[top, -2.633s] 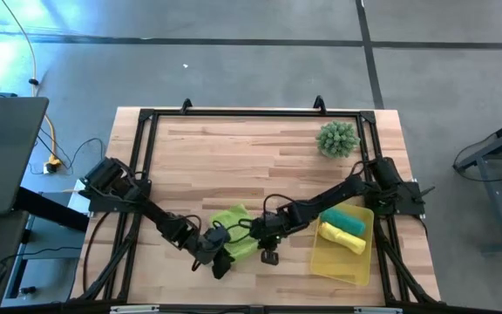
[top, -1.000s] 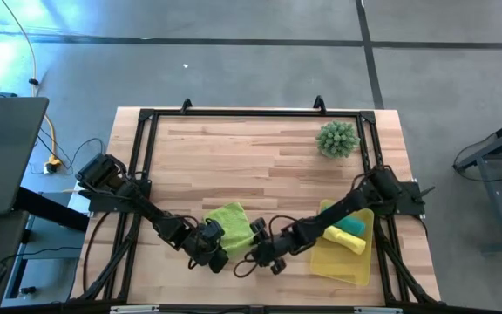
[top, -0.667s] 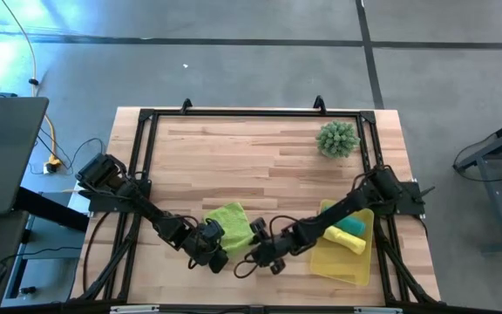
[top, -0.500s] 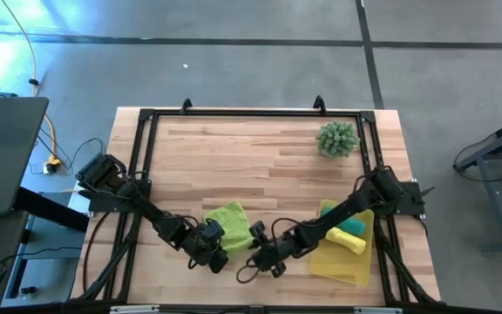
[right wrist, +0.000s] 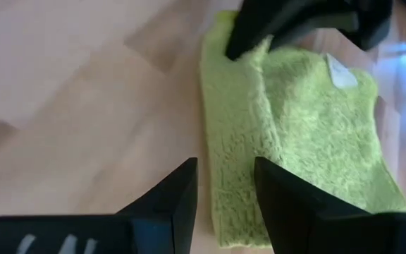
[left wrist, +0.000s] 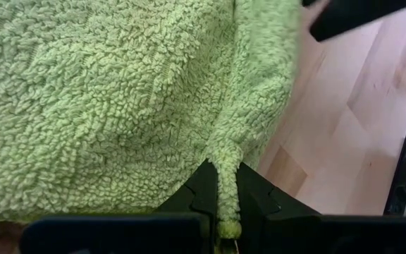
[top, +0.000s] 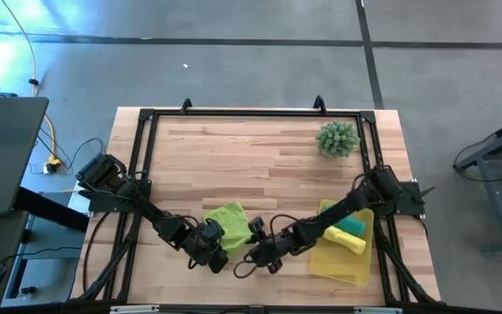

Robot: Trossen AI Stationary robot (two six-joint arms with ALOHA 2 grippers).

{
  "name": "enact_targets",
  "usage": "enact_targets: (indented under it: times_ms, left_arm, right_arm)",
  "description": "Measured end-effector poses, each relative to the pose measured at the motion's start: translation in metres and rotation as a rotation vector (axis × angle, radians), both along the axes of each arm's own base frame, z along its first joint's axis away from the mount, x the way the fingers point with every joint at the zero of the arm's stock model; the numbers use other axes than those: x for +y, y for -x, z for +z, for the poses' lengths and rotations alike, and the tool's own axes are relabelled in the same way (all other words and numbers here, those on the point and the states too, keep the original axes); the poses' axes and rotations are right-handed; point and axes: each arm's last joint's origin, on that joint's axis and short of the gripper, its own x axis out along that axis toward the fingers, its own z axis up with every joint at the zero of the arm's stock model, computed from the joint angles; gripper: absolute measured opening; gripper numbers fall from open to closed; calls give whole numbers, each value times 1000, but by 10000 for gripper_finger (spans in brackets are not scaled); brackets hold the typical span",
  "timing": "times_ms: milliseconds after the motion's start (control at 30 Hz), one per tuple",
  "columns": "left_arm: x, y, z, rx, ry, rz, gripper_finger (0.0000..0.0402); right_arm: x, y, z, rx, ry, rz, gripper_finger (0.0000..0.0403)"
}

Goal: Roll microfiber towels into tight, uniform cylinder then place into a basket
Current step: Roll the green microfiber cloth

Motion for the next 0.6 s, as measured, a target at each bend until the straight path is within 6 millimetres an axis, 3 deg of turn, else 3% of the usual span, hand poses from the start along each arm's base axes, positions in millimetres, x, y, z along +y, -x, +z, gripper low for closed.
enact_targets:
  times_ms: [300,600]
  left_arm:
    - [0,0,0,-7,1,1,17]
    - [0,0,0,-8,4,0,17]
  right_arm:
    - [-10,-6,-18,41,26,-28,133]
    - [-20,-8,-21,95,-32,-79,134]
